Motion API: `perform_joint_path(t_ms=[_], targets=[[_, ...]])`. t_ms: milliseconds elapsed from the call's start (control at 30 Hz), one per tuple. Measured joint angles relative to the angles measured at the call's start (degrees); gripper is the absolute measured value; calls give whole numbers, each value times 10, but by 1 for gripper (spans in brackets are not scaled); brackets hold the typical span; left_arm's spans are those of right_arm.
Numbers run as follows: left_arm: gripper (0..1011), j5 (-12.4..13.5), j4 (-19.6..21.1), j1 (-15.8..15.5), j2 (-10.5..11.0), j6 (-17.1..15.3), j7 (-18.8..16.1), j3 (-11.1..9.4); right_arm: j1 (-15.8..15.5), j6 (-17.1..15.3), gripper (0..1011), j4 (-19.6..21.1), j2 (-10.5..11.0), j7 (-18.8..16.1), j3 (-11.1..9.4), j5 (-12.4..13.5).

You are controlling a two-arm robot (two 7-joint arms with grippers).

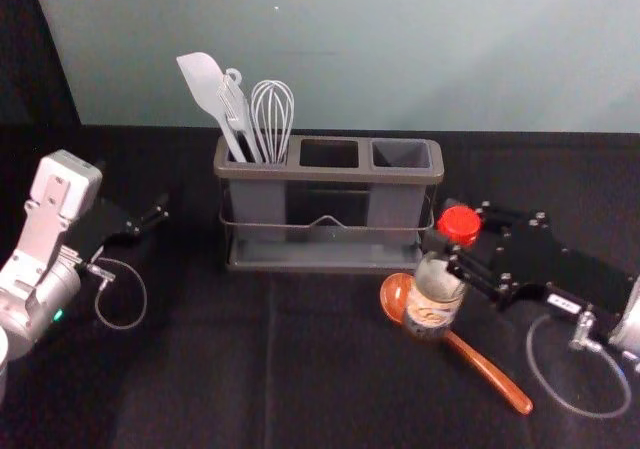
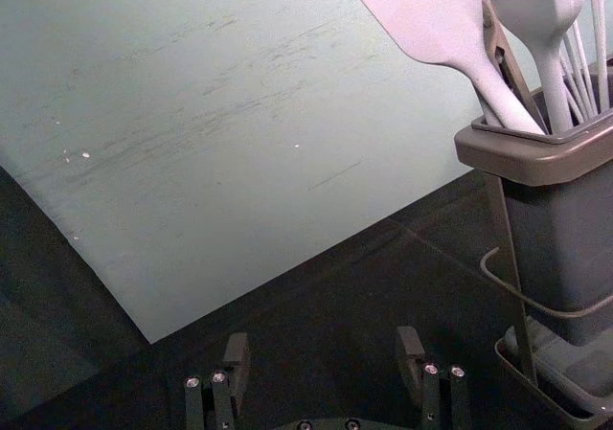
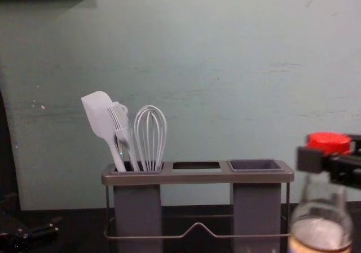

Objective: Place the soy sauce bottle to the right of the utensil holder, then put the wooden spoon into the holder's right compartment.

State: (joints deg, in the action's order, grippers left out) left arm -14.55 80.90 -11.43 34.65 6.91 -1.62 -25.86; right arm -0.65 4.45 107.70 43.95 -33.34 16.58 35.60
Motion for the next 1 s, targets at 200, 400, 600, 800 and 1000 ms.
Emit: perform_joint_path(t_ms=[200,400,600,800,1000], targets=[[1005,0,0,0,0,0,0,0,-22,10,382,-4,13,7,-37,4],[1005,0,0,0,0,0,0,0,-34,11,382,-20,14,19,-69,5],[1005,0,0,0,0,0,0,0,-27,8,382,-39,5,26,-75,-7],[1005,0,0,0,0,0,0,0,1,1,382,-72,-20,36,-67,-26],[1005,0,0,0,0,0,0,0,39,-8,383,-116,-49,44,-50,-42]])
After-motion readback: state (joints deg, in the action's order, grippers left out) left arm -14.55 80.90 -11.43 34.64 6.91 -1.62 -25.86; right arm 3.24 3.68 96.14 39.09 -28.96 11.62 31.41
